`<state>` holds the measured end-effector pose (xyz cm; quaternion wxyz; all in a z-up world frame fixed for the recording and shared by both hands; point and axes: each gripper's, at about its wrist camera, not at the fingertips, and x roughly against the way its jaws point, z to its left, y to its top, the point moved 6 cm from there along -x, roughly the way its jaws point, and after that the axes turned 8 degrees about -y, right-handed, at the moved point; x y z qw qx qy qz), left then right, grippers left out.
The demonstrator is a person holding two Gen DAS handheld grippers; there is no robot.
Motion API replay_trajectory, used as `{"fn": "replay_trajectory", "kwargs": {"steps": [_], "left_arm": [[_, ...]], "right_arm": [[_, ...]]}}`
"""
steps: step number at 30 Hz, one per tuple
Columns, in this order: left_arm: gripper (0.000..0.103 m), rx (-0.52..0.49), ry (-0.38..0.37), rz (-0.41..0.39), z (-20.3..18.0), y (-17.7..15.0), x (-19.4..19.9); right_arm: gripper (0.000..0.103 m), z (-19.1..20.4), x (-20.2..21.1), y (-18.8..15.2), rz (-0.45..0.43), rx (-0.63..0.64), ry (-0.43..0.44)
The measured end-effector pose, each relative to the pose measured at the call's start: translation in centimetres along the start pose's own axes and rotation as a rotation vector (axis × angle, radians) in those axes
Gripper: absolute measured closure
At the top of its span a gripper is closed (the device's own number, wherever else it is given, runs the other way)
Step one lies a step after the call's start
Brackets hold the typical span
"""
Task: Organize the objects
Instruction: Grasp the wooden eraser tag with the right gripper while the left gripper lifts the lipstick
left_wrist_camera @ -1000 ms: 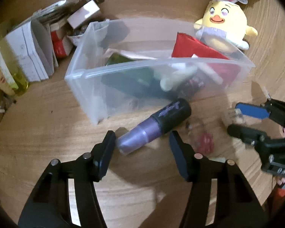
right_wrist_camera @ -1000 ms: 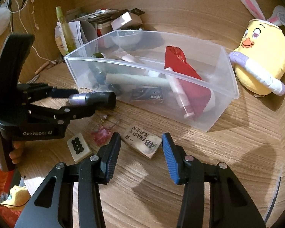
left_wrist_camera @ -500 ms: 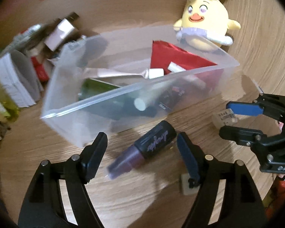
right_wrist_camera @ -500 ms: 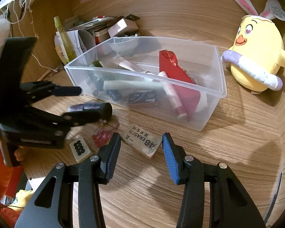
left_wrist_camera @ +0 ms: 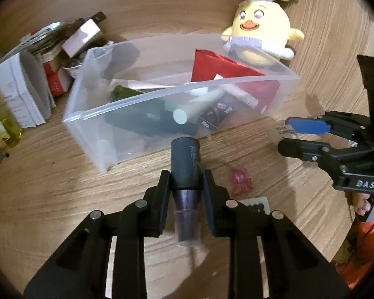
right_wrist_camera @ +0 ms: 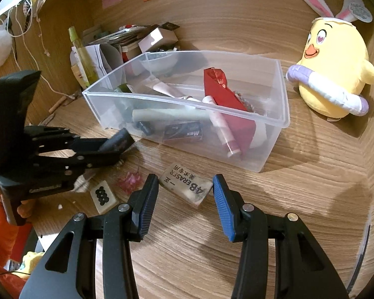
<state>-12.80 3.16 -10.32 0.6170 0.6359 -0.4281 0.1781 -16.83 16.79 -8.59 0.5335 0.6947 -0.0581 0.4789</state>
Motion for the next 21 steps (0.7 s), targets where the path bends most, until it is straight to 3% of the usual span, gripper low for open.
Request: {"fn": "replay_trajectory", "kwargs": {"steps": [8, 21], "left_arm": [[0.078, 0.023, 0.028, -0.016, 1.3, -1.4, 2.3], [0.078, 0.068, 0.054, -0.177, 1.9, 0.3, 7.8]], "right_arm": [[0.061, 0.1, 0.4, 0.1, -0.016, -0.001, 0.006], [0.061, 0.4, 2.5, 2.2, -0.093, -0.015, -0.001]]}}
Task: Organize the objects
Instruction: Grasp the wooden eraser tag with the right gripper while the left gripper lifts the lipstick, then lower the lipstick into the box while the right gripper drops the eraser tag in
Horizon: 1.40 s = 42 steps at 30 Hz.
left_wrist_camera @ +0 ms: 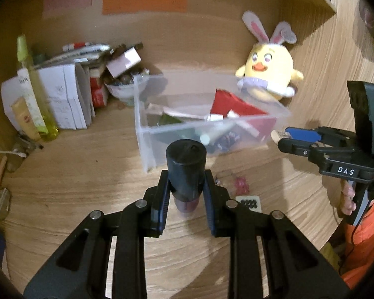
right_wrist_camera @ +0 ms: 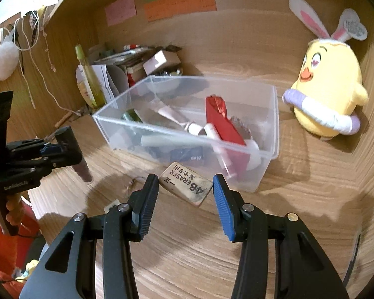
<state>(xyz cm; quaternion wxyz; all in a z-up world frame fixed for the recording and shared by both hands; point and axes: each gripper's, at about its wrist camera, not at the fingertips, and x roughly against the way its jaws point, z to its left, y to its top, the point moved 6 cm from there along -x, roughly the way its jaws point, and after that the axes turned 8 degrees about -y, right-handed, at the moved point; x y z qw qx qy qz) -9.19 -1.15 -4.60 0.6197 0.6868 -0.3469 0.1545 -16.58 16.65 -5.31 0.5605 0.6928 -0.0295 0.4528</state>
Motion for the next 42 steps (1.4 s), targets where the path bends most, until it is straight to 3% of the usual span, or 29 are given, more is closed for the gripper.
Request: {"fn": "replay_trajectory", "kwargs": {"steps": [25, 32, 42], "left_arm": [[0.078, 0.004, -0.015, -0.199, -1.0, 7.2, 2.4], [0.078, 0.022, 0.004, -0.211, -0.5, 8.9, 1.3], [0.078, 0.065, 0.010, -0.158, 1.0, 9.6, -2.6]], "right_arm": [[0.061, -1.7, 2.6, 5.9, -0.138, -0.008, -0.060], [0.061, -2.2, 1.7, 7.1, -0.145, -0.021, -0.067], [0.061, -3.1, -2.0, 6.8, -0.067, -0.040, -0.072]]}}
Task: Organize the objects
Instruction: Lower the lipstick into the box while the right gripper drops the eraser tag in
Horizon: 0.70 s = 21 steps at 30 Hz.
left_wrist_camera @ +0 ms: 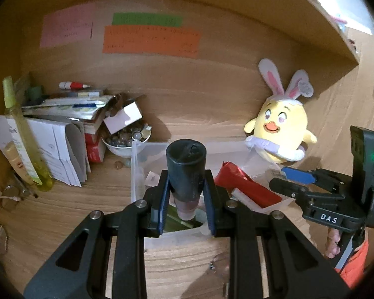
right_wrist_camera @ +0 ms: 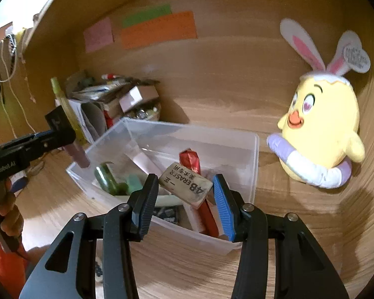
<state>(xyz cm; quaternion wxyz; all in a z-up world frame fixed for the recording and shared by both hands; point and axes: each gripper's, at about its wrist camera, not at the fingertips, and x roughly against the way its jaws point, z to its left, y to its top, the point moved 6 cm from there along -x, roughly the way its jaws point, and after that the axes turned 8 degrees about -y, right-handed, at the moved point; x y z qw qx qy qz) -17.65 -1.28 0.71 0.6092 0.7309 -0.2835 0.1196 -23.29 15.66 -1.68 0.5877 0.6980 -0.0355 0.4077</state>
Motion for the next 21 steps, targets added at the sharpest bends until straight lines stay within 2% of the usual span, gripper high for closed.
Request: {"fn": "replay_trajectory", "kwargs": {"steps": [15, 21], "left_arm": [[0.078, 0.044, -0.042, 0.099, 0.8, -1.9, -4.0], [0.077, 0.056, -0.009, 0.121, 1.5, -2.4, -4.6]], "right_arm": [[0.061, -0.4, -2.6, -1.2, 0.078, 0.011, -0.039], [0.061, -0.1, -3.1, -1.5, 0.089, 0.031, -0.057]]}}
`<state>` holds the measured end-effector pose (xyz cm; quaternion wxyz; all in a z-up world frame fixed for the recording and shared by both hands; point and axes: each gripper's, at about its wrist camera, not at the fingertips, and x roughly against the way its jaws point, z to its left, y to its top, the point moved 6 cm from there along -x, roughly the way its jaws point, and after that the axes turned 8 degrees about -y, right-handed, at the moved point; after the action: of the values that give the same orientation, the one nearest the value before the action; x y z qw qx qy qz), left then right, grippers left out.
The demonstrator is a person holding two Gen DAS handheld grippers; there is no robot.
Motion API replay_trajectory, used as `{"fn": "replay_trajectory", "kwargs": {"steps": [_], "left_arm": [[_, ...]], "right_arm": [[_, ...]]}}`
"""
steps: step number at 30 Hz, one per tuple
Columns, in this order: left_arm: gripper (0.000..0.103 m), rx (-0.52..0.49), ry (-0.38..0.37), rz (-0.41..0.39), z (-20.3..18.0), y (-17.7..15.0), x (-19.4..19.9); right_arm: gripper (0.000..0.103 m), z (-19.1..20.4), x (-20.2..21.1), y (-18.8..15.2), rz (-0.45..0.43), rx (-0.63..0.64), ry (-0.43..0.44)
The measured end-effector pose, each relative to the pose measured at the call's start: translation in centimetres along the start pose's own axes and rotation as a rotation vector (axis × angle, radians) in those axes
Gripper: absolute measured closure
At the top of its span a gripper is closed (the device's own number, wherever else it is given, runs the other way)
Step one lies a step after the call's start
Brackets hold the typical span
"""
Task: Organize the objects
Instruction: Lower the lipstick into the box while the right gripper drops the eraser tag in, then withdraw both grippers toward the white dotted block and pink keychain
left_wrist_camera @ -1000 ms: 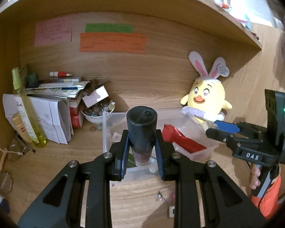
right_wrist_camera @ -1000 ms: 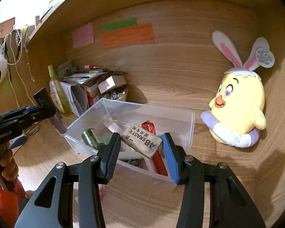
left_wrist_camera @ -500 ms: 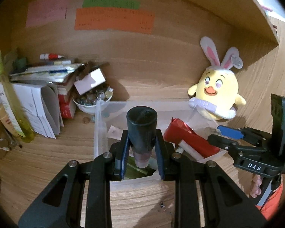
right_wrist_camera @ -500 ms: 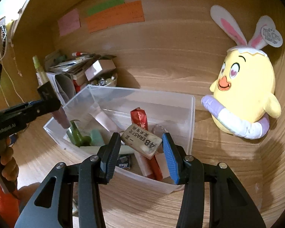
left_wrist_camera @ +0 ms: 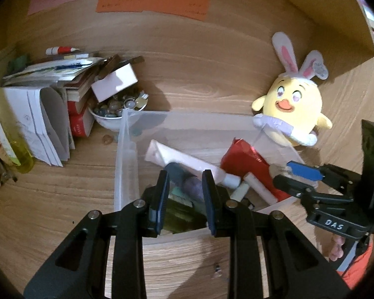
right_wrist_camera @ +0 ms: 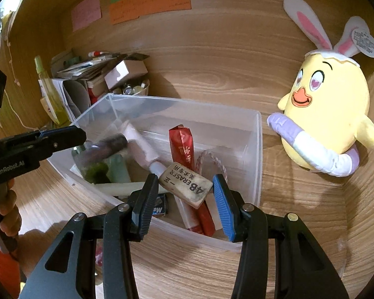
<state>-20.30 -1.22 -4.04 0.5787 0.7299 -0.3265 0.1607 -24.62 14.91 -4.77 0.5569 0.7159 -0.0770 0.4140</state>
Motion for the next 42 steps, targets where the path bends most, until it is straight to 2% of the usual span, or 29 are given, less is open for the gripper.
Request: {"fn": "replay_trajectory", "kwargs": {"steps": [7, 9, 13, 17, 23, 29, 33, 42], "left_arm": [[0.062, -0.020, 0.022, -0.011, -0.1, -0.6, 0.7], [0.051, -0.032, 0.028, -0.025, -0.3, -0.9, 1.4], [0.041, -0.057, 0.040, -0.048, -0.8, -1.2, 2.7], [0.024, -0.069, 0.044, -0.063, -1.1, -1.9, 3.9], [0.019, -0.088, 0.061, -0.054, -1.4, -2.8, 4.5], [0.014, -0.096, 0.072, -0.049, -1.6, -3.8, 5.1], [0.014, -0.111, 0.083, -0.043, -1.8, -4.5, 5.5], [0.010, -0.135, 0.074, -0.007, -2.6, -6.4, 5.7]], "right_arm": [[0.061, 0.0, 0.0, -0.1, 0.001, -0.007, 0.003], [0.061, 0.0, 0.0, -0.1, 0.001, -0.007, 0.003], [0.061, -0.1, 0.0, -0.1, 0.005, -0.014, 0.009], [0.060, -0.1, -0.1, 0.0, 0.009, -0.022, 0.011], [0.045, -0.2, 0.2, 0.0, -0.003, -0.012, -0.006], [0.043, 0.4, 1.2, 0.2, -0.031, 0.018, -0.013], [0.031, 0.5, 2.8, 0.3, -0.072, 0.014, -0.015], [0.030, 1.6, 6.2, -0.7, -0.126, 0.039, 0.008]]}}
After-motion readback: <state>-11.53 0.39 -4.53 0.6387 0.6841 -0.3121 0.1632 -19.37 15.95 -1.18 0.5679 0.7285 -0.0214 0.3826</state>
